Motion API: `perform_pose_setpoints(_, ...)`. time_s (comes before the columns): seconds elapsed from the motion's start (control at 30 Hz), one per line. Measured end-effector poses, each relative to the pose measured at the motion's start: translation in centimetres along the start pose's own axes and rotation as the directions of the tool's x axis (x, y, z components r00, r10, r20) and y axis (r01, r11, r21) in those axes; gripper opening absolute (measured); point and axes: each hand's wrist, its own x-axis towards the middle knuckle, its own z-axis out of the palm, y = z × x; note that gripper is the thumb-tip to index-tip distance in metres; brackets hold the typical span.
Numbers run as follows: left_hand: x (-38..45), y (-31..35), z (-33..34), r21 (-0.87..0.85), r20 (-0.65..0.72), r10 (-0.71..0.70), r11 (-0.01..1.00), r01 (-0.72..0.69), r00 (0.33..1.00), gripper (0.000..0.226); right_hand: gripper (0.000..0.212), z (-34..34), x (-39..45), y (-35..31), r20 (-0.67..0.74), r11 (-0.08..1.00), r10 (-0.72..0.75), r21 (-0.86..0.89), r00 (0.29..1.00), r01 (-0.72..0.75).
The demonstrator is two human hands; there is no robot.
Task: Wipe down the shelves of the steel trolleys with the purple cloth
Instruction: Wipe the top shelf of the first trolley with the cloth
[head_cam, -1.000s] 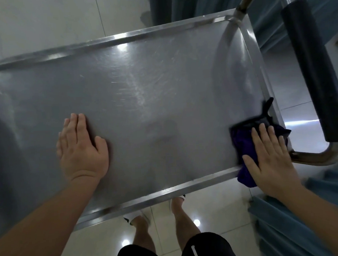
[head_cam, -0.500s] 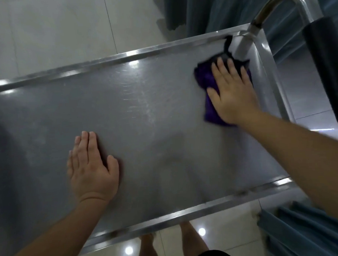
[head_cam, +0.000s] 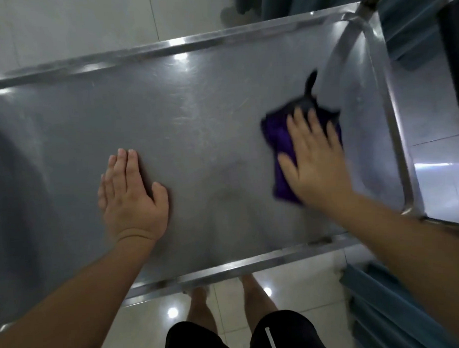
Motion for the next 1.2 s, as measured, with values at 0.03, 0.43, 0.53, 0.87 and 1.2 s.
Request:
perform_pose_setpoints(0.03, 0.0, 0.0, 0.0, -0.002, -0.003, -0.002, 1.0, 0.002, 1.0, 0.077, 0.072, 0.5, -3.7, -0.6, 0.022, 1.0, -0.015, -0.012, 1.0, 0.015)
perform_pose_setpoints(0.43, 0.3, -0.4, 0.3, 0.019, -0.007, -0.003, 1.0, 0.003, 1.0, 0.079, 0.075, 1.4, 4.3, -5.4, -0.022, 0.991, -0.113, -0.07, 0.993, 0.111)
perform_pose_setpoints(0.53, 0.2, -0.2, 0.2, 0.015, 0.003, -0.011, 1.0, 0.011, 1.0, 0.078, 0.078, -0.1, 14.0, -6.7, -0.04, 1.0, -0.025, -0.006, 0.999, 0.025)
perform_pose_setpoints(0.87, 0.3, 0.1, -0.3, -0.015, 0.019, -0.031, 0.999, 0.031, 0.999, 0.075, 0.079, 0.3, 12.7, -9.0, -0.087, 0.998, 0.061, -0.002, 0.994, -0.062)
perform_pose_setpoints(1.2, -0.2, 0.0, -0.3, -0.047, 0.029, -0.012, 0.999, 0.014, 1.0, 0.072, 0.078, 4.2, -11.9, -11.2, 0.115, 0.99, -0.107, -0.083, 0.988, 0.117)
